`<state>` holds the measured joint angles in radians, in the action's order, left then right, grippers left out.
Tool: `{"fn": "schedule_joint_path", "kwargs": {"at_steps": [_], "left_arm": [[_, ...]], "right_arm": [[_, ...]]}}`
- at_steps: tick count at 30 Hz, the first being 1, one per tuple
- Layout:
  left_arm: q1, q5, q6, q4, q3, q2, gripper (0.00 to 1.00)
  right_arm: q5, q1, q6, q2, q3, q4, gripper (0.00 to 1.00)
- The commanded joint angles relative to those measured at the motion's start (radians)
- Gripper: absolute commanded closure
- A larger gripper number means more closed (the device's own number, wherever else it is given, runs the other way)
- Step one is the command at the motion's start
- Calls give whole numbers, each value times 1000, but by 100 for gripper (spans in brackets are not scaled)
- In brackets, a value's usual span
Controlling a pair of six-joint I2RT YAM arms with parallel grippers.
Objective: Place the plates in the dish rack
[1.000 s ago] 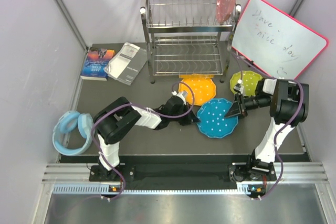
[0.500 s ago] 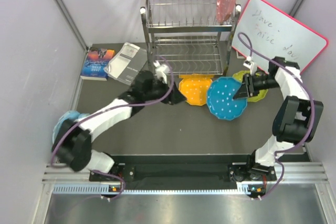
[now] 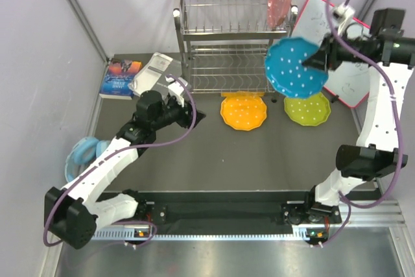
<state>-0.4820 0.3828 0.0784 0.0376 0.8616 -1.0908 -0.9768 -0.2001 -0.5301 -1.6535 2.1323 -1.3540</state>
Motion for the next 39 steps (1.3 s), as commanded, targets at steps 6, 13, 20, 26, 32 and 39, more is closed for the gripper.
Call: {"fn": "schedule_joint_path", "kwargs": {"at_steps": [6,13,20,26,32,39], "left_arm": [[43,-42,-129,-28,-78,52,36],[43,-55,-126,-30,-108,66,37],[45,-85,-108,-61,-130,71,37],[63,-91,-92,-62,-150,91,37],[103,-73,-46,-76,-176,121,37],[111,-56,-6,-122,-226,169,37]], "right_arm": [[-88,123,697,32,367,477,100],[322,302,673,0,497,542,100],[807,500,473,44,300,1037,100],[1400,746,133,-86,294,1458,100],[1580,807,52,-199,391,1674,100],[1650,834,-93,-232,382,1846,100]]}}
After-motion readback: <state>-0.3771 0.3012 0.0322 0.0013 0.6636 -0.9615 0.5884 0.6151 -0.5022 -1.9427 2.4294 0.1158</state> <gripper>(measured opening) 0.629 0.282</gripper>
